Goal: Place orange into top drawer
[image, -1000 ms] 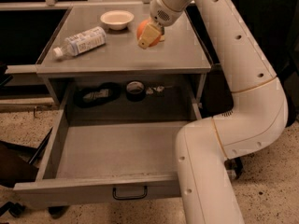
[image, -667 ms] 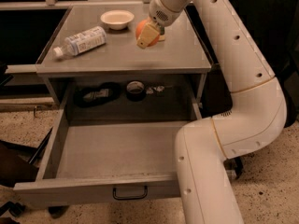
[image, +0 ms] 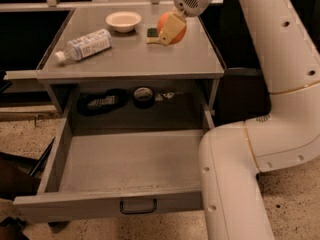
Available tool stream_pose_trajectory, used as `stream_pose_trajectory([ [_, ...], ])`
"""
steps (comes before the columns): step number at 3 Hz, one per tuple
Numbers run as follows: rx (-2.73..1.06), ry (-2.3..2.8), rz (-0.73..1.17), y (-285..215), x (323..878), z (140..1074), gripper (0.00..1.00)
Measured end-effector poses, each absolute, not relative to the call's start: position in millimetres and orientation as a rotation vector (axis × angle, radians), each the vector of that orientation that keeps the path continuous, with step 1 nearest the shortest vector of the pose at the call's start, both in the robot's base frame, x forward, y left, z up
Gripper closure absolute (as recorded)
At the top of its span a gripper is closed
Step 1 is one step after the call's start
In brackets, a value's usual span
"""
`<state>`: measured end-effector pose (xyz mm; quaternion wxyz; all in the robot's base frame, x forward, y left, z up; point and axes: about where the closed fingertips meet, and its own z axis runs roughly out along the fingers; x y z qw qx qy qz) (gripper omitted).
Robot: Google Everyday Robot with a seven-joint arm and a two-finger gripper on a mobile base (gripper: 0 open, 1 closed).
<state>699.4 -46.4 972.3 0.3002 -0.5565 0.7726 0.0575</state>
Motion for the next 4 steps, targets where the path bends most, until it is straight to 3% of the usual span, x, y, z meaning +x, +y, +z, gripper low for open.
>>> stream_pose_trajectory([
  [2,-1.267,2.081,0.117,-72,616,1036,1.0],
  [4,-1.245,2.126,0.172,-68,627,1019,1.0],
])
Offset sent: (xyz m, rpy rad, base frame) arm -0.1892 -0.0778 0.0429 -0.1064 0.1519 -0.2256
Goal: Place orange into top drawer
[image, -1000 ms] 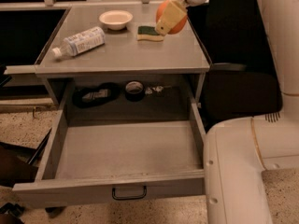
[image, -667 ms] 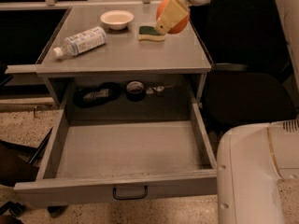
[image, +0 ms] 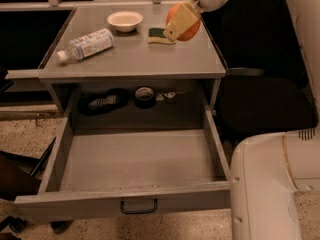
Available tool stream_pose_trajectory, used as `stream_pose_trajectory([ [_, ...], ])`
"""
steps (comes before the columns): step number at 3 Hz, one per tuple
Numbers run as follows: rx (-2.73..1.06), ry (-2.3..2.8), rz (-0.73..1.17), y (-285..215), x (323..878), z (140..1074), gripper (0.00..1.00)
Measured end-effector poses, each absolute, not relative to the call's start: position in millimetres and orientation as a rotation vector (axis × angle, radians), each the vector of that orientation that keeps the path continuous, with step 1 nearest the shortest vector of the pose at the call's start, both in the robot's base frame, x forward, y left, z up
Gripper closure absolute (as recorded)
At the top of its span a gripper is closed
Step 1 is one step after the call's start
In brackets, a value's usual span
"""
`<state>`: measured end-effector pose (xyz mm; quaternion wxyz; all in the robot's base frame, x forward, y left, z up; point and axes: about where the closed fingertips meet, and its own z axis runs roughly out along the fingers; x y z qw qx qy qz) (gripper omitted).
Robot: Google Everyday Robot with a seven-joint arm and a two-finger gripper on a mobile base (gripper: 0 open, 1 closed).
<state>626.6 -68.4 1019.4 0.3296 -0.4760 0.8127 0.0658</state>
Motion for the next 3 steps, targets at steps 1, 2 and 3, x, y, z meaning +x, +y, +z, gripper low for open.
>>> stream_pose_trajectory([
  [1,-1.22,2.236,0.242,-68,607,992,1.0],
  [2,-1.16,2.319,0.349,-60,570,985,1.0],
  [3,-1.157,2.35,0.524,-60,542,963,1.0],
])
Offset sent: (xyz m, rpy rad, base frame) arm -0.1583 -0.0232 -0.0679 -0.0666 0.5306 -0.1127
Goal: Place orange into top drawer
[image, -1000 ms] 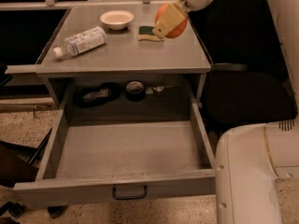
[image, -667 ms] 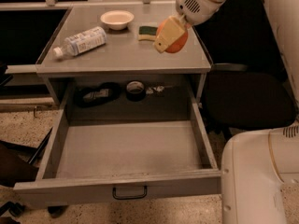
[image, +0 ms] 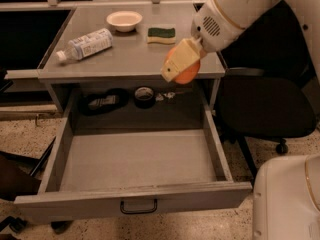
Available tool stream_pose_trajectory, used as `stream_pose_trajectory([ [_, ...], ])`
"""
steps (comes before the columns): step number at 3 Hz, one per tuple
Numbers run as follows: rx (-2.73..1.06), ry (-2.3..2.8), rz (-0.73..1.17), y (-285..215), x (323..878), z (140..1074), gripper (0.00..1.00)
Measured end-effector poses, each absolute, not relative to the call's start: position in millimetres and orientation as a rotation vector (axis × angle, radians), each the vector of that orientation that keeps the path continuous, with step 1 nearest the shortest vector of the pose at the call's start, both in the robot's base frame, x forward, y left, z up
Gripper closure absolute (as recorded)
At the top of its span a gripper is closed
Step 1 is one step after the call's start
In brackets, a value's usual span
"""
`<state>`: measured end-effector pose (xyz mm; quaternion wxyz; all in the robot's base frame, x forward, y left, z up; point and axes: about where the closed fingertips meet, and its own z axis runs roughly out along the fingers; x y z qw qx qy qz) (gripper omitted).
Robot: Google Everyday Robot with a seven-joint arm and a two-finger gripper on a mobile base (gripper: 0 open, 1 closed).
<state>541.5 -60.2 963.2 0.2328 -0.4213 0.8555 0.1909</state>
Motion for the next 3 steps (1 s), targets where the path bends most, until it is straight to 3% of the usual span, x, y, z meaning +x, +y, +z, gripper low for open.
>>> stream_pose_trajectory([
  [2,-1.132,2.296,0.57,-45,551,969,1.0],
  [3,-1.091,2.473,0.736,-45,552,908,1.0],
])
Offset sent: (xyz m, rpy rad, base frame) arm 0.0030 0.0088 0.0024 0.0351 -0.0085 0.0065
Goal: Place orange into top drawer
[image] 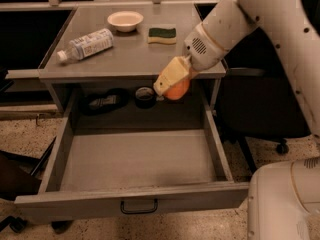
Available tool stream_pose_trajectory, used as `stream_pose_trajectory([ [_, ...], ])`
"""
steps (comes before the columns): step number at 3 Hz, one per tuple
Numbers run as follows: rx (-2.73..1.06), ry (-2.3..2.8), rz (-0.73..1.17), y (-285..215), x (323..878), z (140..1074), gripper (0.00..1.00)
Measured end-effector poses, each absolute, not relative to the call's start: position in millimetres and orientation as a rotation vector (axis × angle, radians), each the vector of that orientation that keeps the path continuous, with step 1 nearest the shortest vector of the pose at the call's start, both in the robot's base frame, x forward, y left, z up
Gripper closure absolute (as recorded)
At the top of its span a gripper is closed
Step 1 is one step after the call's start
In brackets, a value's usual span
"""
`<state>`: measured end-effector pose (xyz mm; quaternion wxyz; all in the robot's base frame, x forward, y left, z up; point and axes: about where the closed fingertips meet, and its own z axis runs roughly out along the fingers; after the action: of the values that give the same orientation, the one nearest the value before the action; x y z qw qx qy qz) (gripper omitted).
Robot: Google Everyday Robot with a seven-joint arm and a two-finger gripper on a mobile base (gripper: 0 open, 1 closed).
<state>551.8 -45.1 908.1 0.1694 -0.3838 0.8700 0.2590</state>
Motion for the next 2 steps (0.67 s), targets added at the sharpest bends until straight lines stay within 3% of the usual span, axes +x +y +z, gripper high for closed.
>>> stream_pose_trajectory([
  [1,-0.963,2.66,0.96,-46,554,854,1.0],
  [2,-0.74,2.748,1.005,-55,569,852,1.0],
])
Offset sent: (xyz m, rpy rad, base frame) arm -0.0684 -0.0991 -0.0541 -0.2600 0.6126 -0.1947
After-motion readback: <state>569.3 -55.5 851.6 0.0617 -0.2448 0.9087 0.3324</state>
